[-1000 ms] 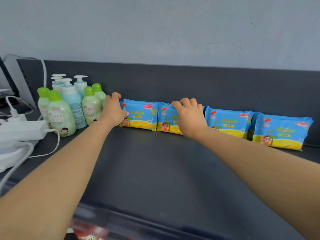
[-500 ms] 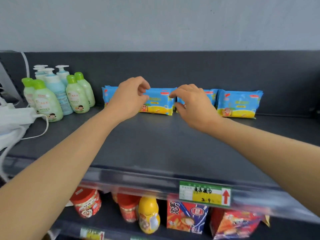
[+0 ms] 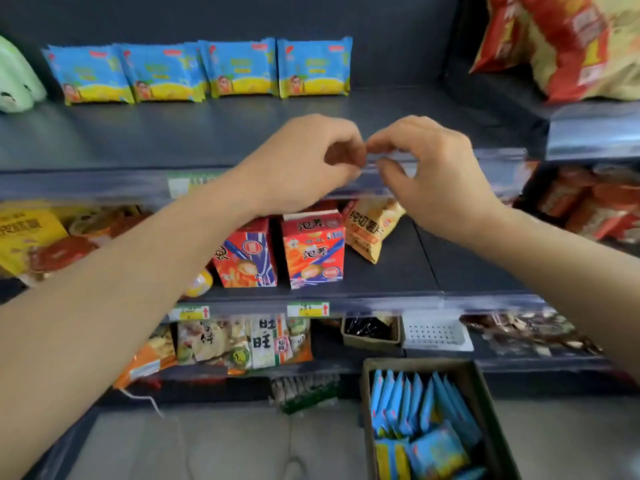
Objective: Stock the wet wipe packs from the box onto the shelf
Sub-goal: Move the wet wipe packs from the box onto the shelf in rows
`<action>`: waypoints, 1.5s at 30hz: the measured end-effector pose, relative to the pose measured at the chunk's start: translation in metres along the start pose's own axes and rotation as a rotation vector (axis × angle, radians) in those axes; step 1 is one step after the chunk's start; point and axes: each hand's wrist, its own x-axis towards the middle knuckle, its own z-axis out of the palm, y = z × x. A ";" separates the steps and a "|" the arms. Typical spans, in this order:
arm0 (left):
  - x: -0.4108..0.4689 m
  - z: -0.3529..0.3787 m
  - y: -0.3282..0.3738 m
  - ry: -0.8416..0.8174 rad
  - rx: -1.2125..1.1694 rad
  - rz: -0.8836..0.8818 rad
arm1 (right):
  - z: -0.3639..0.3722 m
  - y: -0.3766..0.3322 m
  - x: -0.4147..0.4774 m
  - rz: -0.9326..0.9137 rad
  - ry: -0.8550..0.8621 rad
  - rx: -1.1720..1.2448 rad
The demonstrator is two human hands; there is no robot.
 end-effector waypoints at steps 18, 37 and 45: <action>-0.075 0.358 0.034 -0.834 -0.114 -0.467 | 0.037 0.185 -0.322 0.691 -1.000 -0.122; -0.156 0.552 -0.011 -1.071 -0.107 -0.710 | 0.141 0.215 -0.461 0.671 -1.619 -0.162; -0.170 0.587 -0.025 -1.092 -0.031 -0.723 | 0.164 0.228 -0.485 0.845 -1.685 -0.072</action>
